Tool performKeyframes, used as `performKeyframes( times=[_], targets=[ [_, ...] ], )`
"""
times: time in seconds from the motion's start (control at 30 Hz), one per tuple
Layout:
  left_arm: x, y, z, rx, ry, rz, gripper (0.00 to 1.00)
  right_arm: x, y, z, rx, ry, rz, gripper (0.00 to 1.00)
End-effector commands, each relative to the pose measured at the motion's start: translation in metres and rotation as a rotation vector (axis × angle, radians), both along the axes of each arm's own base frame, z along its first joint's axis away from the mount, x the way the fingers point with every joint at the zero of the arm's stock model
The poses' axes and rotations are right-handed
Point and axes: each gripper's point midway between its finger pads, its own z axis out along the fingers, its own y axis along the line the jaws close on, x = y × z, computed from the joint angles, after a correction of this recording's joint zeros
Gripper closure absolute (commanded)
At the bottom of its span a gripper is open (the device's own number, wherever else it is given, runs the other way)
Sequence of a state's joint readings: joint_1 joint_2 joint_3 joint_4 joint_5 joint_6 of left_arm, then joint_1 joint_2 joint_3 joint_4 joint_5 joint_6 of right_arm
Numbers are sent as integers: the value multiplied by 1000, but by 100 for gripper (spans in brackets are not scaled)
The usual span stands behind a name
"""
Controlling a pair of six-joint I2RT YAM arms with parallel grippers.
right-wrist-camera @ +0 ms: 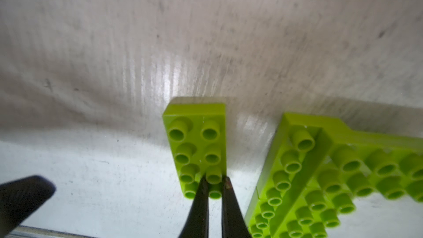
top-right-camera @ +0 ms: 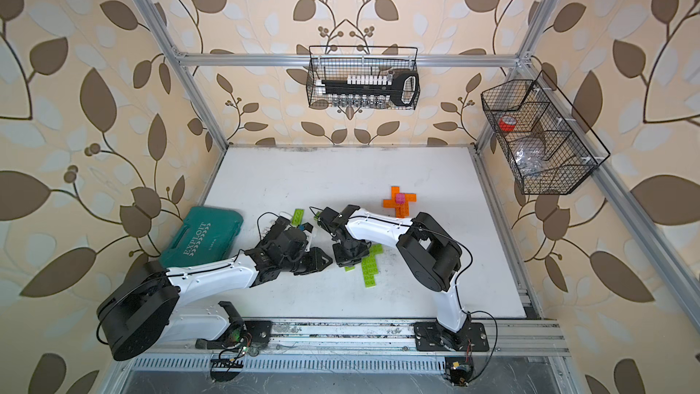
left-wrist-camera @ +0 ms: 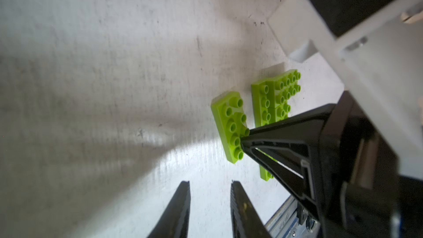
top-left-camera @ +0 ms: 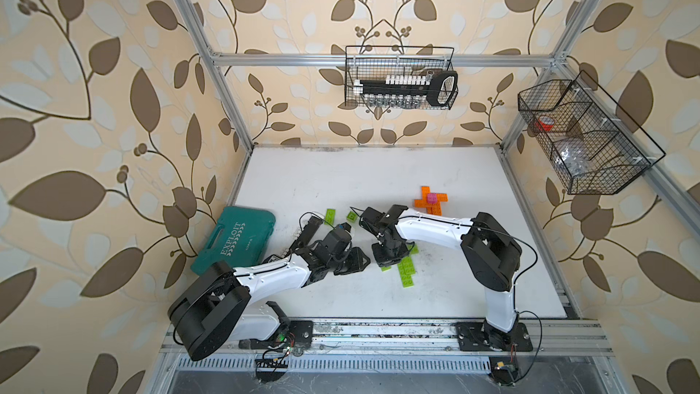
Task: Assemble a small pinwheel with lego
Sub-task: Pick up the lego brick from the center of the board.
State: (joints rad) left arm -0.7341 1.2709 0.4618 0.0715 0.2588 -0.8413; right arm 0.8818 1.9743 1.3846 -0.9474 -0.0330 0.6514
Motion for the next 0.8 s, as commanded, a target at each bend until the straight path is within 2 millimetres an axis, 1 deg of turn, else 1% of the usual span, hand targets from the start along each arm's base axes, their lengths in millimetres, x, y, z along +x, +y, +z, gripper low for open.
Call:
performKeyframes(
  times=[0.0,0.1,0.23,0.33,0.5,0.63,0.77],
  targets=[
    [2,8,-3,42,-19,22,68,-5,-1,7,13,6,-4,92],
    [8,5,3,54,-39,18,67,1,-2,17,28,-17,-15,92],
    [19,-5,11,56,-66,-2,68,10,-14,25,22,-40,-49,92],
    [24,-14,14,52,-75,-25,68,14,-22,27,20,-47,-69,92],
    [24,-30,16,71,-89,-78,68,23,-34,27,11,-52,-108,92],
    [23,-38,16,77,-91,-102,68,27,-37,24,16,-45,-129,92],
    [20,-43,16,95,-98,-125,67,28,-38,19,11,-37,-137,92]
  ],
)
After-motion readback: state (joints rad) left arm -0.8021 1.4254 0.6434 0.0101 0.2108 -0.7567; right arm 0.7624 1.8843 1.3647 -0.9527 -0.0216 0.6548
